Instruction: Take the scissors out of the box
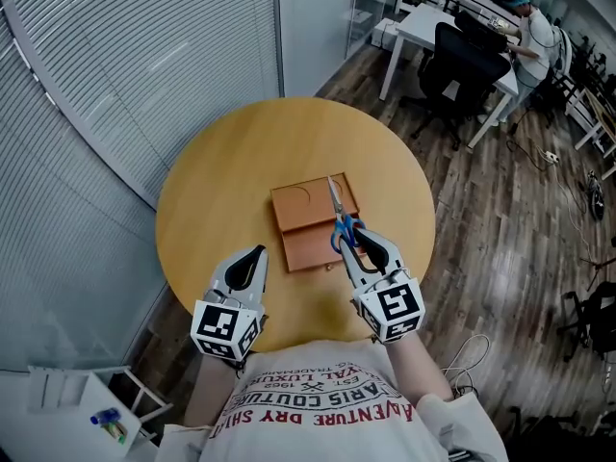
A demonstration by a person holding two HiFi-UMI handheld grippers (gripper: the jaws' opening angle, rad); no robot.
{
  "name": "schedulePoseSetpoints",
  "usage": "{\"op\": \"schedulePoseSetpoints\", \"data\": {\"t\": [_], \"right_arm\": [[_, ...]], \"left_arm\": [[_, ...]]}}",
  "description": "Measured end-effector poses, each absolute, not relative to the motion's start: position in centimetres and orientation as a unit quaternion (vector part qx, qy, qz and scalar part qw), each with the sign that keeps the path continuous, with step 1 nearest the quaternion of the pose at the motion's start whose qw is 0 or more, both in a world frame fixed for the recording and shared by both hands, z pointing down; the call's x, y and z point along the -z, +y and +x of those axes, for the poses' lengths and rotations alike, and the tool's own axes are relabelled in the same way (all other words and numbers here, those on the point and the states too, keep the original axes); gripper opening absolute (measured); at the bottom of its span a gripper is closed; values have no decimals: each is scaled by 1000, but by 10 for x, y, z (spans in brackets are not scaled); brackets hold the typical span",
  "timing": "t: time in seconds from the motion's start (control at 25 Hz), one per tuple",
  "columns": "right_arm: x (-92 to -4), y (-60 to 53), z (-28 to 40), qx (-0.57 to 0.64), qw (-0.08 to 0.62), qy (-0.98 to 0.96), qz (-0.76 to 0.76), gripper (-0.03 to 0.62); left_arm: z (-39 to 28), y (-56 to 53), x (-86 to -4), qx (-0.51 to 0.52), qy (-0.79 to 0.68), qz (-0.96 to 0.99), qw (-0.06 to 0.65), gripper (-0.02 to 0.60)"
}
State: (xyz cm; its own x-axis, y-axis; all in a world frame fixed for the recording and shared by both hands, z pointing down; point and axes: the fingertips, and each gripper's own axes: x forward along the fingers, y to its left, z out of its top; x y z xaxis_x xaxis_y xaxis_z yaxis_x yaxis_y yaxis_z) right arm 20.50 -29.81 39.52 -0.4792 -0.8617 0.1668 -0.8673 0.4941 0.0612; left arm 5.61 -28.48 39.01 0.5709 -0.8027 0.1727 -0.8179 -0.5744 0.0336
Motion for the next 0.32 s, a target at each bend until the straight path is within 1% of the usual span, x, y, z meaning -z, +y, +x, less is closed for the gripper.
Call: {"op": "schedulePoseSetpoints", "data": {"t": [0.16,0.32], "right_arm": [[-393,-303,217,-18,84,-860,504,91],[-396,-306,218,-24,88,-861,501,91]], "left_arm": [[72,-289,-392,-75,-449,889,53,11],[71,-299,-396,-77,-455,885,61,11]]}}
